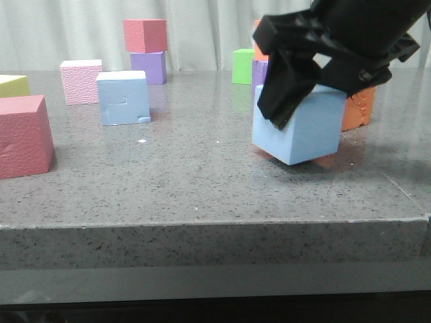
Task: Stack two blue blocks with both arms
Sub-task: 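Lower the right gripper onto the blue cube beside the orange cube and grasp, then slide the grasped blue cube with the right gripper toward the table center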
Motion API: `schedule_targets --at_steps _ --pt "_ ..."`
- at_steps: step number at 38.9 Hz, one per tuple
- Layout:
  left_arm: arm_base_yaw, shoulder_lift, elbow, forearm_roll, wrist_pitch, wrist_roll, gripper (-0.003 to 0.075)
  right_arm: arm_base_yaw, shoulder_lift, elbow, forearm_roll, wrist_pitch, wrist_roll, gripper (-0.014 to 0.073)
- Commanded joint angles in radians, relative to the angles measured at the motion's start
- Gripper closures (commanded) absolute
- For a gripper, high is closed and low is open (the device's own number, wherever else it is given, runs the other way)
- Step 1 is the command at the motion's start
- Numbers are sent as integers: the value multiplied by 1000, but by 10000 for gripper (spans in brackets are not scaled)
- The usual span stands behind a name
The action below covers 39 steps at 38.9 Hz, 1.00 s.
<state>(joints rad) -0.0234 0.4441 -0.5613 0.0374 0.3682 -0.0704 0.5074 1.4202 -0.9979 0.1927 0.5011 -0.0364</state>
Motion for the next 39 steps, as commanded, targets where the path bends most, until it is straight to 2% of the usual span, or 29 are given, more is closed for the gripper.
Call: schedule_targets --at_steps 1,8,15,30,32,39 --pt "2 13 -37 -2 -78 -7 83 43 -47 -36 12 -70 -6 263" --pt "2 13 -37 -2 -78 -7 84 157 -46 -41 12 -150 -6 263" --pt "2 13 -37 -2 -78 -7 84 239 -9 -78 12 -164 -6 263" --pt "2 13 -37 -2 -78 -7 83 254 93 -127 12 -148 -6 256" --pt "2 13 -37 -2 -78 -7 84 254 93 -127 12 -146 -6 213" --pt "2 13 -37 -2 -78 -7 84 254 93 -127 12 -139 -6 -65"
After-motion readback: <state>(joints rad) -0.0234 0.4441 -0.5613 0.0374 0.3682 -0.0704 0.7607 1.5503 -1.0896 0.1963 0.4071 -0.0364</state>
